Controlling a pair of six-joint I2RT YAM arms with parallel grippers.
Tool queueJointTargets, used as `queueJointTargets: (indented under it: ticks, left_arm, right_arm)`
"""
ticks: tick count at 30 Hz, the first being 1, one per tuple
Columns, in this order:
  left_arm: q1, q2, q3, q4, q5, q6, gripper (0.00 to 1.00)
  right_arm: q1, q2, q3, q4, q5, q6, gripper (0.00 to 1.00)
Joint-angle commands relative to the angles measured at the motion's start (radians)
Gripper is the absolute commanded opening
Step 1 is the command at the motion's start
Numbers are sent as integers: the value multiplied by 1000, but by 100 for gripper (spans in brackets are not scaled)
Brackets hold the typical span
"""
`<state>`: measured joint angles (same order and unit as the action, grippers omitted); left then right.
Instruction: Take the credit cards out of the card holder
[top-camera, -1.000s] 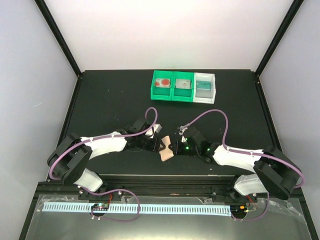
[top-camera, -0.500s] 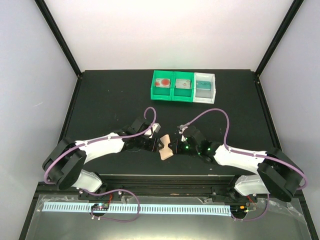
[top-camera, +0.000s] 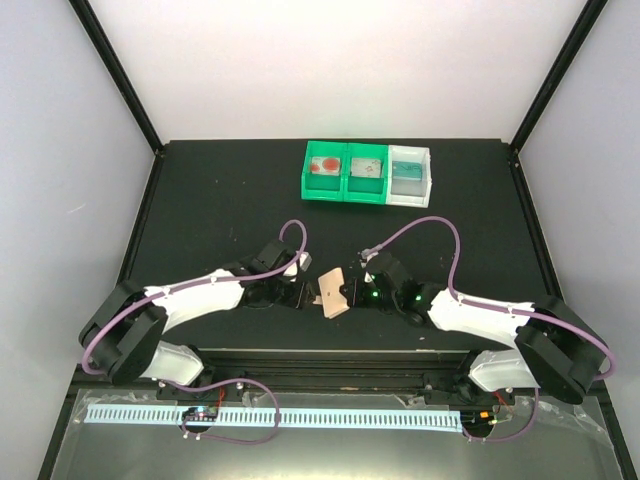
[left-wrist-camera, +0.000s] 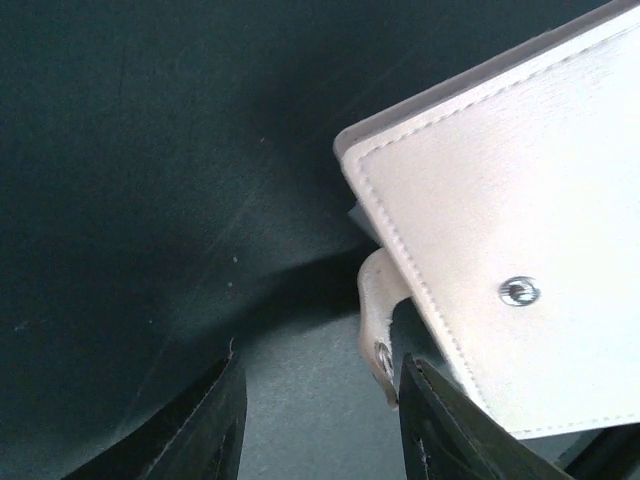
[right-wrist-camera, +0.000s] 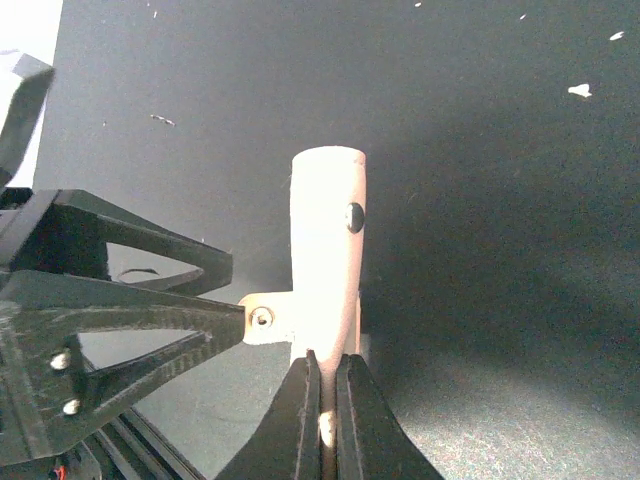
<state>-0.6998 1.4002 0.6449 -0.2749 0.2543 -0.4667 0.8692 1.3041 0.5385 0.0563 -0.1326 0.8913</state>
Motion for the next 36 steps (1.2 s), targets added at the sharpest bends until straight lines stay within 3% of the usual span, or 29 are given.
queueJointTargets:
  ticks: [1, 12, 33, 36]
  left_arm:
    - [6, -59, -15, 23, 30, 5, 45]
    - [13, -13, -73, 191, 121, -57, 47]
    - [11, 80, -84, 286, 109, -96, 46]
    - [12, 101, -77, 290, 87, -105, 37]
  right_arm:
    - [2, -19, 11, 36, 19, -11, 1]
    - [1, -20, -24, 83, 22, 11, 1]
    - [1, 4, -85, 150, 23, 25, 1]
    - [2, 11, -91, 154, 23, 24, 1]
